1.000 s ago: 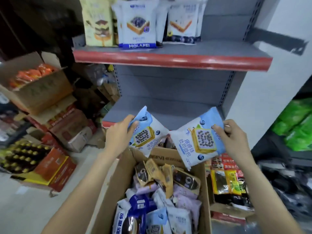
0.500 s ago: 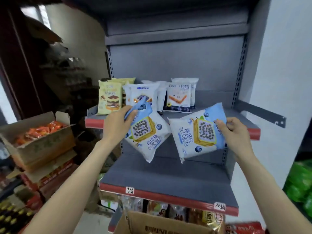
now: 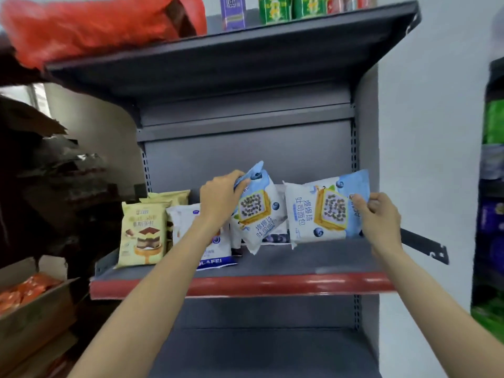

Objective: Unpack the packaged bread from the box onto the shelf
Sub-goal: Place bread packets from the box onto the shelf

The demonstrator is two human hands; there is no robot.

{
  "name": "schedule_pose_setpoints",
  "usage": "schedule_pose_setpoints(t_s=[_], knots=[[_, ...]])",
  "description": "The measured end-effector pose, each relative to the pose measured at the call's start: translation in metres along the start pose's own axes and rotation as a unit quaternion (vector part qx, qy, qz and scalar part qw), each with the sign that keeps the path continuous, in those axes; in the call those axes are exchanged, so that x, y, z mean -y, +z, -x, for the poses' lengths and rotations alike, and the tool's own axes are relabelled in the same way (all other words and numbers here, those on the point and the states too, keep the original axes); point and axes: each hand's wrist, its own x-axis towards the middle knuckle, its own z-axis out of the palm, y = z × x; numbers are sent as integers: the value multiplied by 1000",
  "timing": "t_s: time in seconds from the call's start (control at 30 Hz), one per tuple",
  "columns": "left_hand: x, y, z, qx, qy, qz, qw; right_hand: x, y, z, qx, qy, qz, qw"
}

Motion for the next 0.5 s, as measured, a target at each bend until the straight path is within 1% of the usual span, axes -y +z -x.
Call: schedule_pose_setpoints(t_s=[0.13, 0.23, 0.33, 0.43, 0.5], knots=[[-4, 56, -17, 95, 49, -35, 994, -8, 3, -22, -21, -57, 43, 997], [2, 81, -26, 136, 35, -17, 990, -12, 10, -35, -16, -120, 106, 987], [13, 93, -43, 188, 31, 1, 982, -11, 32, -44, 17, -187, 149, 971], [27, 98, -57, 260, 47, 84, 961, -6, 67, -49, 72, -275, 202, 937], [34, 99, -61, 274, 40, 145, 950, -6, 93, -48, 131, -345, 231, 900]])
